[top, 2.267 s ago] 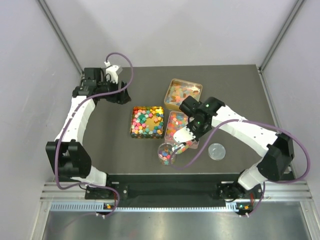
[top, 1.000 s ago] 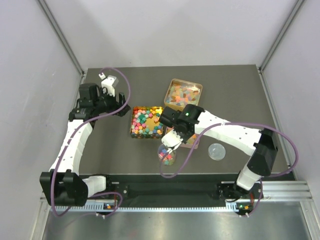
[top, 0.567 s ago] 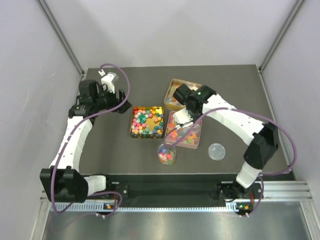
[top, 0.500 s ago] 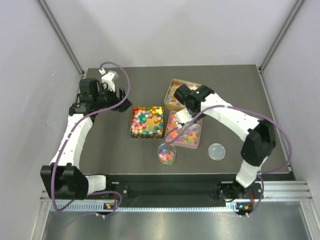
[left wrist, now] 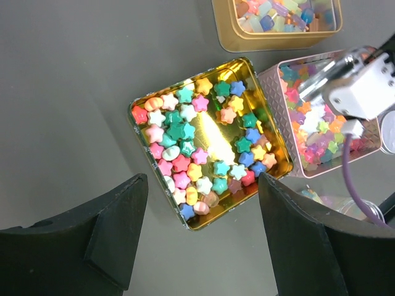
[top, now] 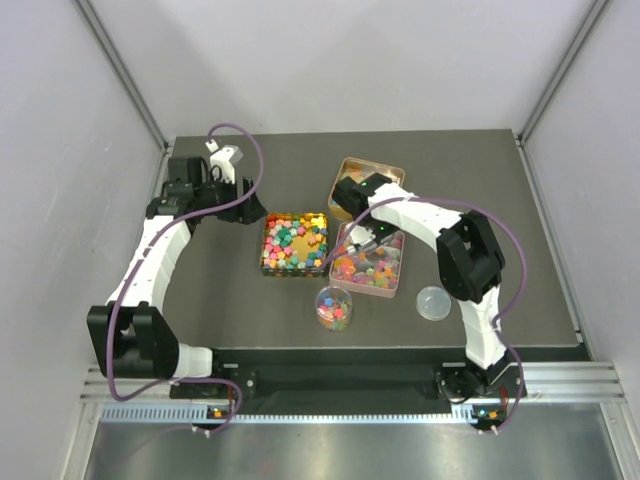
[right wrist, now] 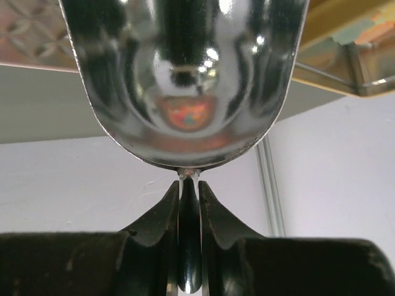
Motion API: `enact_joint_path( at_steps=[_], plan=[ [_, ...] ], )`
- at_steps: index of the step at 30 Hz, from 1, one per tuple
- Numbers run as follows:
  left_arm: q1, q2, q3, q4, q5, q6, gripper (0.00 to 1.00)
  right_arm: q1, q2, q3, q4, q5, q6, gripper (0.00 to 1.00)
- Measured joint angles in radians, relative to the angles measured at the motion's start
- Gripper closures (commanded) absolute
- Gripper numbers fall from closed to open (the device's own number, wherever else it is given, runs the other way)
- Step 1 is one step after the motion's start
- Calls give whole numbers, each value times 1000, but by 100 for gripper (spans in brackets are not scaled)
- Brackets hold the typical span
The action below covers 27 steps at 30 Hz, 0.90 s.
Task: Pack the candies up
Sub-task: Scoop the fake candies from the storage box.
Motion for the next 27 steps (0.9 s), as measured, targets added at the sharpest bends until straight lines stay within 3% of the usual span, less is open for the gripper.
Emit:
enact_joint_path(
  at_steps=[27],
  plan=[
    [0, -81, -90, 22, 86, 8, 23, 0, 12, 50, -106, 220, 189, 100]
  ],
)
